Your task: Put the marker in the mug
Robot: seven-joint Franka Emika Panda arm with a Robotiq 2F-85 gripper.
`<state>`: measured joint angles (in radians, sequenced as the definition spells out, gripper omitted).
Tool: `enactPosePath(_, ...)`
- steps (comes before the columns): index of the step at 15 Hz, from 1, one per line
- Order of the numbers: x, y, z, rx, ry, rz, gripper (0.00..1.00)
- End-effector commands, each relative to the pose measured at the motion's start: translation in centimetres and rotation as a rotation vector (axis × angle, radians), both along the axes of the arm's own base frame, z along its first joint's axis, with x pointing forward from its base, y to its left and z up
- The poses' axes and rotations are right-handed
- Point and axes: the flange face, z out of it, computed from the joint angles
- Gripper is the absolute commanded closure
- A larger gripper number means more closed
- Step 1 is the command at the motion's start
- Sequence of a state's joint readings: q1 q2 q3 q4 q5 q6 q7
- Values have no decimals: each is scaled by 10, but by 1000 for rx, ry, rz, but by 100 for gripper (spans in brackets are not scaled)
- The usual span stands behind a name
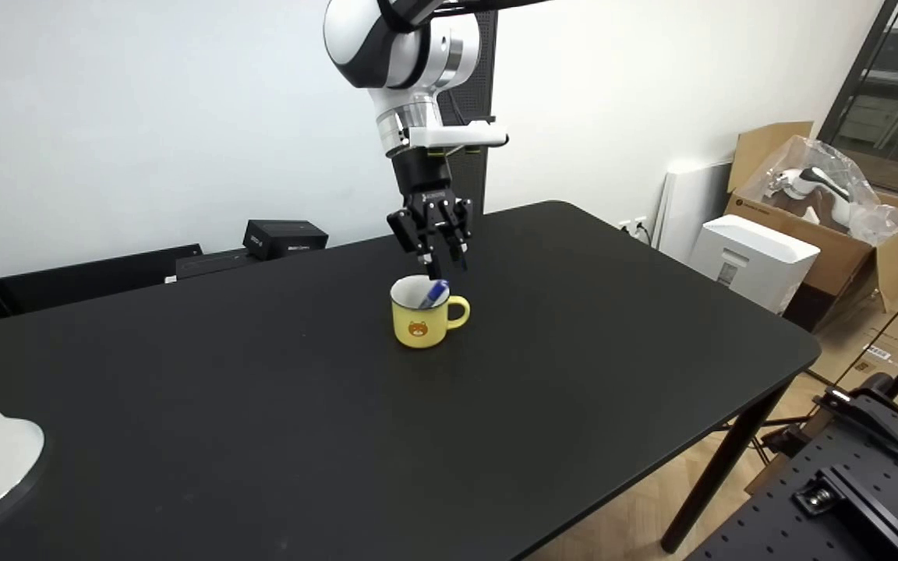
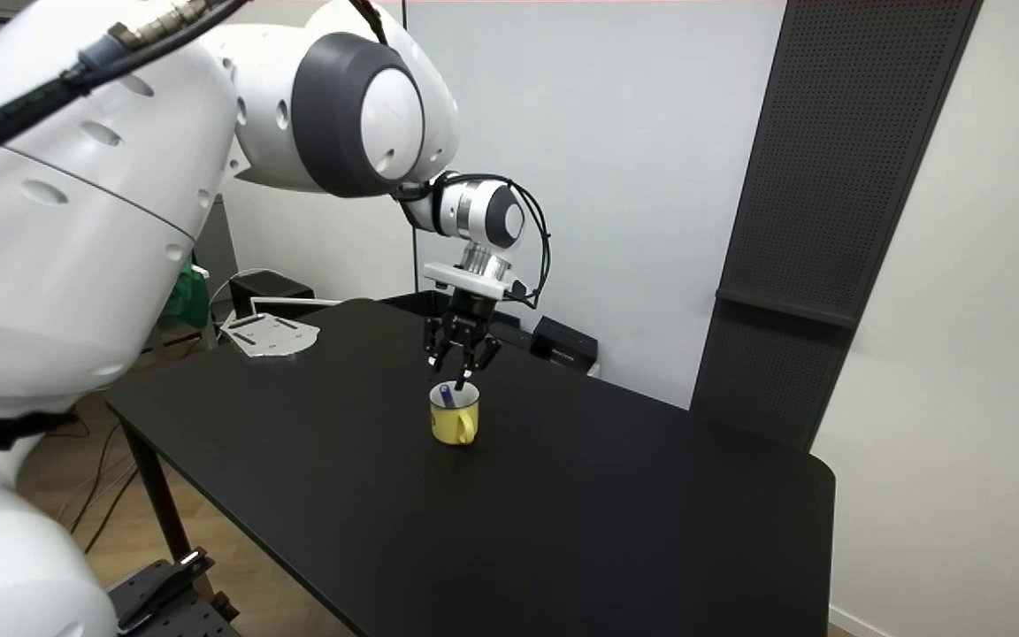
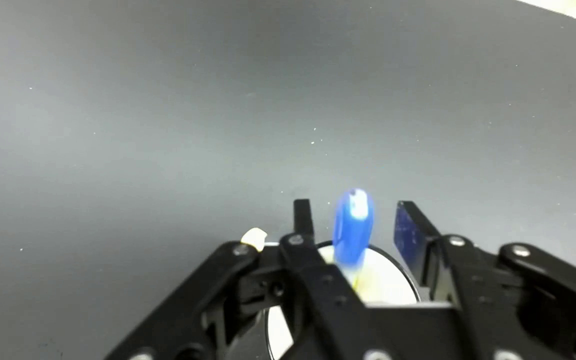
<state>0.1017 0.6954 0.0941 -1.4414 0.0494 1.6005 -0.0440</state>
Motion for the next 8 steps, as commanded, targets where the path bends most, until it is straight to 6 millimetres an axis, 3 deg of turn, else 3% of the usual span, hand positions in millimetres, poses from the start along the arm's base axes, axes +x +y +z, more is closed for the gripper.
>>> enactPosePath(1, 14, 2, 2, 10, 0, -31, 21)
enactPosePath(4, 17, 3, 3, 17, -19, -32, 2)
enactPosePath(8, 18, 12, 21, 5, -148, -7, 0)
